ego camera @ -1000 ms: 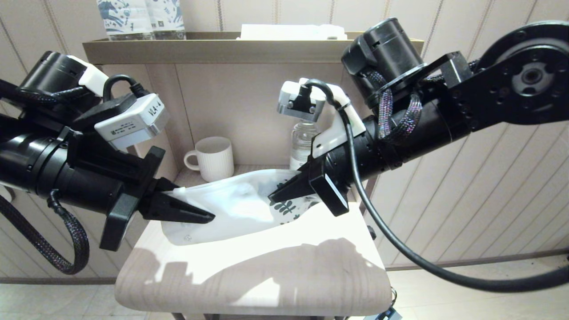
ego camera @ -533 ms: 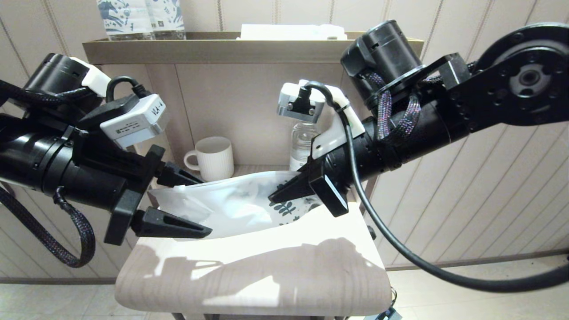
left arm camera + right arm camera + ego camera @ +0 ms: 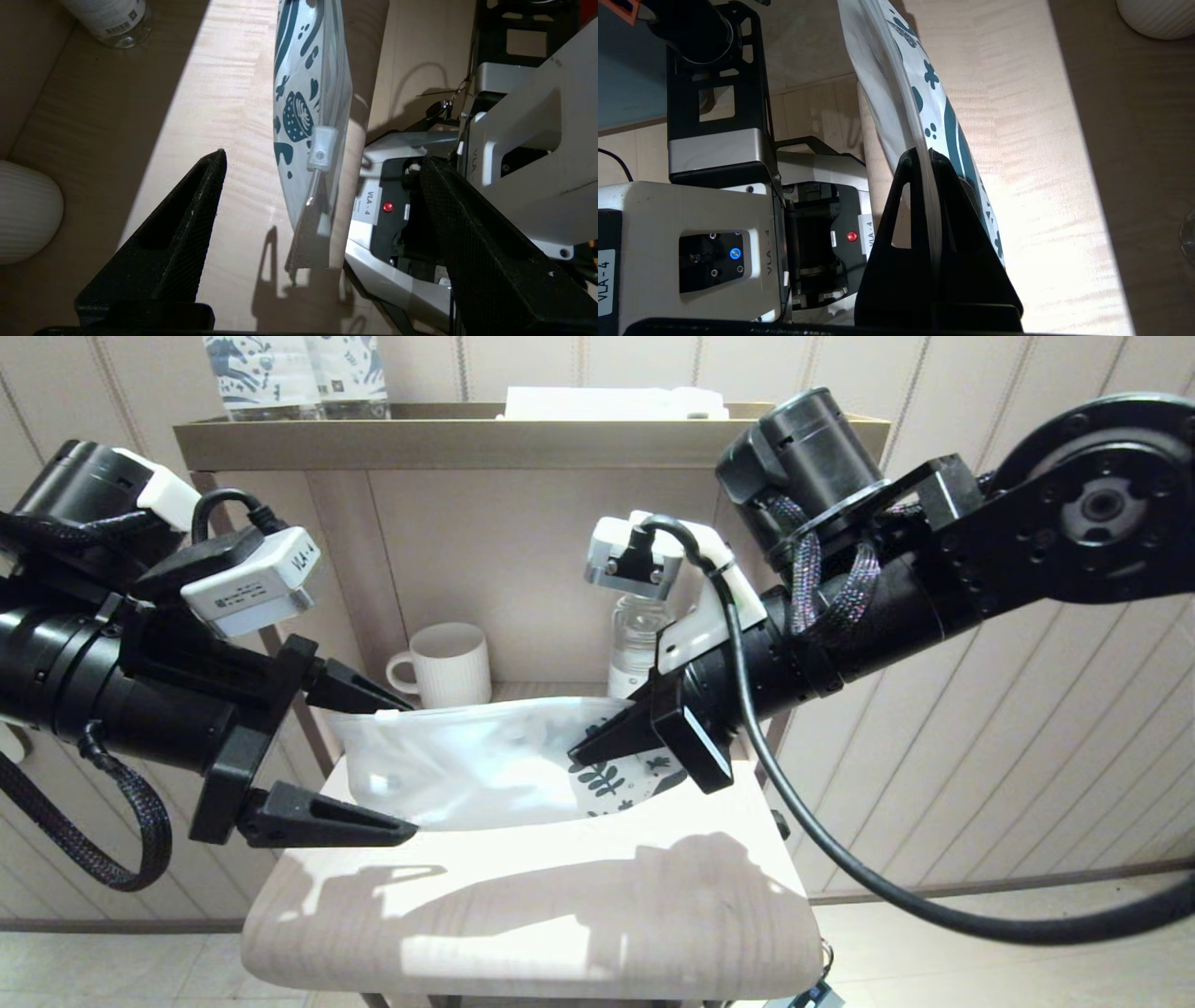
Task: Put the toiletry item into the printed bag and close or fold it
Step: Hand it to the other hand
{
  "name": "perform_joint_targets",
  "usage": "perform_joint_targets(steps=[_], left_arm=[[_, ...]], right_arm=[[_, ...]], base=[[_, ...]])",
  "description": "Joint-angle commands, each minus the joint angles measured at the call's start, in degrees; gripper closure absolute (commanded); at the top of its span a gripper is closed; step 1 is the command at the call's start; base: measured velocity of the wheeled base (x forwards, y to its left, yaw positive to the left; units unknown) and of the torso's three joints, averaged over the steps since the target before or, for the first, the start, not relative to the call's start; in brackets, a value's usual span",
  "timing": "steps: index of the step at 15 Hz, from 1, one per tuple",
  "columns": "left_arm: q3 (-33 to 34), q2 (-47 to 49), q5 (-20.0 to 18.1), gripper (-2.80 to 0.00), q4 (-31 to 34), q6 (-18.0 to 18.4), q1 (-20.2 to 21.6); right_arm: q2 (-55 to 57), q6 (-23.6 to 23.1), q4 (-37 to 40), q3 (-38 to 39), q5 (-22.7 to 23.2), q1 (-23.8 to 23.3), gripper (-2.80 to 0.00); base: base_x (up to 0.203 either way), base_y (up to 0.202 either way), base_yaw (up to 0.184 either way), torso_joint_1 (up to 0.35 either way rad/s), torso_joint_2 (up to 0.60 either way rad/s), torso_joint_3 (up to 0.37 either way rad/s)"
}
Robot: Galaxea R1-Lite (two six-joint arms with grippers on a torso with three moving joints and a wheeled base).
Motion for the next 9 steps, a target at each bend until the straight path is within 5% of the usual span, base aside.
perform_joint_targets(steps=[1, 5, 6, 9], left_arm=[[-0.1, 0.4, 0.2, -2.80, 0.5, 0.4, 0.0], [-0.3, 0.5, 1.0, -2.80, 0.6, 1.1, 0.0], [-0.3, 0.5, 1.0, 0.00, 0.6, 1.1, 0.1], [-0.8, 1.1, 1.0, 0.00, 0.5, 1.1, 0.0]], right_arm=[[0.1, -0.1, 0.2, -0.1, 0.2, 0.0, 0.00], [0.0, -0.1, 0.2, -0.6, 0.2, 0.3, 0.00], [0.0, -0.1, 0.2, -0.4, 0.2, 0.3, 0.00], [-0.1, -0.1, 0.3, -0.6, 0.2, 0.3, 0.00]], base=[[0.000, 0.000, 0.000, 0.000, 0.00, 0.000], [0.000, 0.000, 0.000, 0.000, 0.00, 0.000], [0.000, 0.000, 0.000, 0.000, 0.00, 0.000], [0.000, 0.000, 0.000, 0.000, 0.00, 0.000]])
